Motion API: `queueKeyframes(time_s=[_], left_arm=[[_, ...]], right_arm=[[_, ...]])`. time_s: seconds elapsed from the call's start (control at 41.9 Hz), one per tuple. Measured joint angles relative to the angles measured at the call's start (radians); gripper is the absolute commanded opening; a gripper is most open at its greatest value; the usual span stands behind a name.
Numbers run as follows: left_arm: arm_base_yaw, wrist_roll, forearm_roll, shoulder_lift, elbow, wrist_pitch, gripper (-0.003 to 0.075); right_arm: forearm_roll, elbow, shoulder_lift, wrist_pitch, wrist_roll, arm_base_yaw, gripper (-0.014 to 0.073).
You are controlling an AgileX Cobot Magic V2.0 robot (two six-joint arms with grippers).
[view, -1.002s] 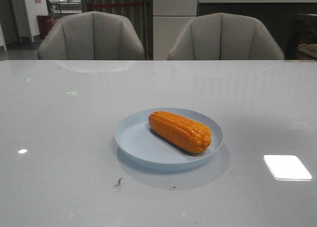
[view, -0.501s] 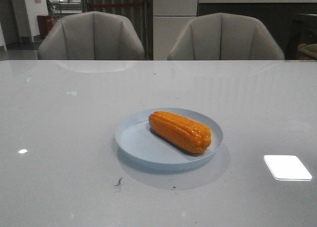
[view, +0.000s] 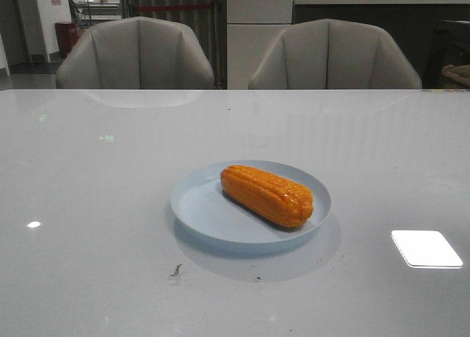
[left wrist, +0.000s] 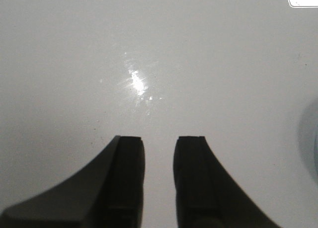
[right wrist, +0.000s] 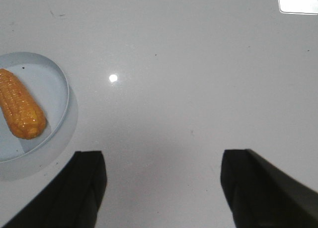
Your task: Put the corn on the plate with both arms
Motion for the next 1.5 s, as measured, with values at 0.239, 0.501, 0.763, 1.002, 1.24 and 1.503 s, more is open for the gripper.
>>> queueKeyframes(time_s=[0.239,0.501,0.763,1.002,1.24,1.503], left_arm=[[0.000,0.000,0.000,0.000,0.000,0.000,0.0094],[0.000,0.000,0.000,0.000,0.000,0.000,0.0094],[-0.003,0.000,0.003,-0.036,0.036,-0.037,0.0094],[-0.026,0.000,-0.006,-0.277,0.265,-0.337,0.0094],[-0.026,0.000,-0.006,-0.583,0.609,-0.657,0.0094],[-0.026,0.000,-0.006,-0.905,0.928,-0.804,0.0094]], right_arm=[[0.000,0.000,0.000,0.000,0.000,0.000,0.0591],[0.000,0.000,0.000,0.000,0.002,0.000,0.0591],[0.000,0.000,0.000,0.000,0.002,0.000,0.0591],[0.000,0.000,0.000,-0.002,0.002,0.000,0.0591],[0.000,0.000,0.000,-0.002,0.002,0.000,0.0591],[0.000,0.000,0.000,-0.002,0.002,0.000,0.0591]])
